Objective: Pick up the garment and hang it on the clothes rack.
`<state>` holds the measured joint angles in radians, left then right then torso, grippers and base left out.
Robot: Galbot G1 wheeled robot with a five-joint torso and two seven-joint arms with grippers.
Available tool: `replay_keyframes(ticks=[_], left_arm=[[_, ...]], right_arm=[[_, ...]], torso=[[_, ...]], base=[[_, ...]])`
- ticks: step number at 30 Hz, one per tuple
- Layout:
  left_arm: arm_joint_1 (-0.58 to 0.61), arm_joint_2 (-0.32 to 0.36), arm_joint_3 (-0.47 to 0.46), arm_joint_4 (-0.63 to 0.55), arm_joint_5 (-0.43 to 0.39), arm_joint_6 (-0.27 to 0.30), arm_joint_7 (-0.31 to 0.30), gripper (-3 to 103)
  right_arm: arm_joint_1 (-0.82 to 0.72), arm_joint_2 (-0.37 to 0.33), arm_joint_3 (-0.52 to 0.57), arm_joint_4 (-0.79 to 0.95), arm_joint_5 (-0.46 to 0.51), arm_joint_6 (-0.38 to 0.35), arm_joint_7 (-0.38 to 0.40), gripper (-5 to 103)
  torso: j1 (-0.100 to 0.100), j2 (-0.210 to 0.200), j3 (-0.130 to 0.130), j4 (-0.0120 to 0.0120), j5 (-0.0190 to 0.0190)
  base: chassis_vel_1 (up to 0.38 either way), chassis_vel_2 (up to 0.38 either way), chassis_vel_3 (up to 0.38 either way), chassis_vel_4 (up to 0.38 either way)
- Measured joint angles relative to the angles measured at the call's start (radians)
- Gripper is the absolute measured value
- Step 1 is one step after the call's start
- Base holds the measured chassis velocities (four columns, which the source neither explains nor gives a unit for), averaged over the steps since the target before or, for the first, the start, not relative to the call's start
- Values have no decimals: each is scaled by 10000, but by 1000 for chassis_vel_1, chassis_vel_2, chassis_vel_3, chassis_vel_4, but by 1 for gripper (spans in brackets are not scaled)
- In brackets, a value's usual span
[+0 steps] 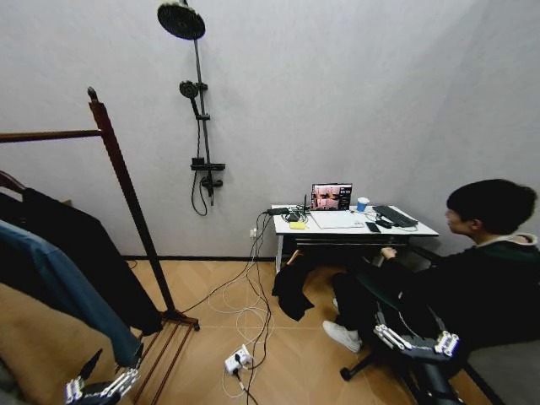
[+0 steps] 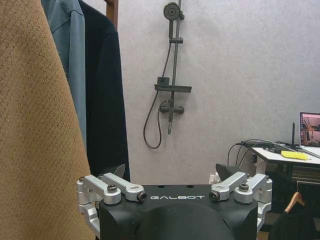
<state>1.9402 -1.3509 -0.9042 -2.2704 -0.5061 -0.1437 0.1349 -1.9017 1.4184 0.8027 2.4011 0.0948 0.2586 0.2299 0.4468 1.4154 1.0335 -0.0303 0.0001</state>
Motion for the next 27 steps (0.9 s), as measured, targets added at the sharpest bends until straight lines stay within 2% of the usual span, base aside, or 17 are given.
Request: replay_keyframes(ticks=[9, 15, 27], left_arm=[[0, 0, 0, 0, 0, 0, 1, 100], [1, 1, -1, 0, 1, 0, -2, 100], [0, 0, 0, 0, 0, 0, 1, 100]], right_arm=[[3, -1, 0, 0, 1, 0, 0, 100], [1, 0, -2, 0, 0, 0, 0, 100], [1, -1, 0, 0, 1, 0, -1, 100]], torso=[[16, -9, 5, 0, -1], [12, -7, 3, -1, -7], [9, -5, 4, 1, 3]], base=[[36, 113, -28, -118], [140, 127, -158, -129], [-11, -14, 1, 1]])
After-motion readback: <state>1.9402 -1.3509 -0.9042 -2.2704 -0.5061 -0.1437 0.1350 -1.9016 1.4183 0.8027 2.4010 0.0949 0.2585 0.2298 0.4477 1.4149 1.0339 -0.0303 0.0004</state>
